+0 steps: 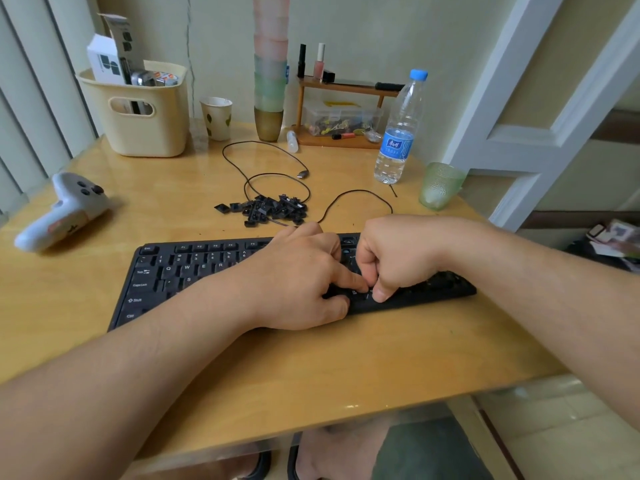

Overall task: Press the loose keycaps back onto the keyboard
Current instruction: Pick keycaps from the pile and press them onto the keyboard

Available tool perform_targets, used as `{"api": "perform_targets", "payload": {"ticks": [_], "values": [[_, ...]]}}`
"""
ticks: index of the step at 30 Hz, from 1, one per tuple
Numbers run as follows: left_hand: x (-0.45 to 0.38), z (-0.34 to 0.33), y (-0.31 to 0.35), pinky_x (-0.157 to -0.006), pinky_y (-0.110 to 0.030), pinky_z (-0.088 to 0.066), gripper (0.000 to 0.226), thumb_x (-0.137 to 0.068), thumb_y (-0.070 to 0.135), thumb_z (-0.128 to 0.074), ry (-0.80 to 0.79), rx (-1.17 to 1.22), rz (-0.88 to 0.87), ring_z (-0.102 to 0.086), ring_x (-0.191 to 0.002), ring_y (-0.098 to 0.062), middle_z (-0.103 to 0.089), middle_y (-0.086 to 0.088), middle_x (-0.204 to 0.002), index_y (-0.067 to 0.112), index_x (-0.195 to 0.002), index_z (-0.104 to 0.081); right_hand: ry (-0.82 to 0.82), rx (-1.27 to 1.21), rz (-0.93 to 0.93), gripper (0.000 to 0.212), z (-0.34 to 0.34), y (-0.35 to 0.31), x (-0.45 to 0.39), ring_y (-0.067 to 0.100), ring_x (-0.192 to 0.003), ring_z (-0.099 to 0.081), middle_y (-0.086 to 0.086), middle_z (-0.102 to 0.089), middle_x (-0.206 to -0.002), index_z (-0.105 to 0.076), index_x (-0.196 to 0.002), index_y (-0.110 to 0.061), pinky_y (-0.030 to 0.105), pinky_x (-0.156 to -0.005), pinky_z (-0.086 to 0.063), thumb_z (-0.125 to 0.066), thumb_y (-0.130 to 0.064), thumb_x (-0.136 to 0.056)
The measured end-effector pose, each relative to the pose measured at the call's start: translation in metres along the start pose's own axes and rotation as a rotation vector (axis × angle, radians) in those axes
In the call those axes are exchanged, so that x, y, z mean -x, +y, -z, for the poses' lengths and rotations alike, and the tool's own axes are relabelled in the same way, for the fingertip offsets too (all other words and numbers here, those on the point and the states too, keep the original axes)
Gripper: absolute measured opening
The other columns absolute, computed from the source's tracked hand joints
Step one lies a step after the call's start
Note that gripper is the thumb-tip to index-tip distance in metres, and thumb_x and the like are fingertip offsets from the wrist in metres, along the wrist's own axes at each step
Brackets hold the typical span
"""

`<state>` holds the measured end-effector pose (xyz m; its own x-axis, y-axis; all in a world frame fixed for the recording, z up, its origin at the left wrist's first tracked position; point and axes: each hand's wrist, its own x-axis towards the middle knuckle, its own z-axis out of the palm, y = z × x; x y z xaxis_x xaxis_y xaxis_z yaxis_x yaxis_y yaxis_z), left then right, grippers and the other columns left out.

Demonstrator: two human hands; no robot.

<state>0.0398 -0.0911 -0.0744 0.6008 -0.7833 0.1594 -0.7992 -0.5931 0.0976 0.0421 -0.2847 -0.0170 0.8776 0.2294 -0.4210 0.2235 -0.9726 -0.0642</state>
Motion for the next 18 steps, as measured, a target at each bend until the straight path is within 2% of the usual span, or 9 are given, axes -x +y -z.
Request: {"api": "perform_targets", "payload": {"ticks": [5,10,14,18], "values": [[0.003,0.002,0.003,-0.09,-0.037,-0.032,0.052,-0.086,0.062,-0.039,0.017,-0.019,0.004,-0.032,-0.099,-0.014,-0.039,0.012,-0.099,0.061,-0.135,-0.056,0.012,0.025,-0.005,0.016,-0.002,-0.001,0.0,0.011,-0.066,-0.059,-0.008,-0.067,-0.069,-0.072,-0.078,-0.022,0.027,-0.063,-0.049,-0.088,-0.025,-0.079],[0.003,0.003,0.001,-0.088,-0.037,-0.036,0.058,-0.083,0.066,-0.032,0.028,-0.032,0.016,-0.034,-0.097,-0.014,-0.039,0.012,-0.097,0.06,-0.134,-0.058,0.009,-0.112,0.036,0.013,0.001,0.011,0.012,-0.004,-0.051,-0.053,-0.021,-0.06,-0.053,-0.077,-0.089,-0.026,0.02,-0.058,-0.04,-0.087,-0.032,-0.082],[0.003,0.004,0.001,-0.088,-0.037,-0.035,0.054,-0.084,0.065,-0.039,0.034,-0.031,0.013,-0.03,-0.095,-0.013,-0.039,0.012,-0.098,0.059,-0.134,-0.059,0.07,-0.184,0.067,0.009,-0.009,0.017,0.015,0.004,-0.047,-0.043,-0.015,-0.05,-0.048,-0.074,-0.087,-0.026,0.026,-0.057,-0.039,-0.082,-0.031,-0.087],[0.004,0.004,-0.001,-0.093,-0.039,-0.037,0.053,-0.084,0.064,-0.043,0.025,-0.001,0.024,-0.034,-0.096,-0.014,-0.041,0.013,-0.097,0.058,-0.134,-0.059,0.138,-0.173,0.065,0.009,-0.02,0.018,0.016,0.006,-0.05,-0.042,-0.012,-0.048,-0.051,-0.071,-0.086,-0.028,0.028,-0.057,-0.04,-0.078,-0.03,-0.089]]}}
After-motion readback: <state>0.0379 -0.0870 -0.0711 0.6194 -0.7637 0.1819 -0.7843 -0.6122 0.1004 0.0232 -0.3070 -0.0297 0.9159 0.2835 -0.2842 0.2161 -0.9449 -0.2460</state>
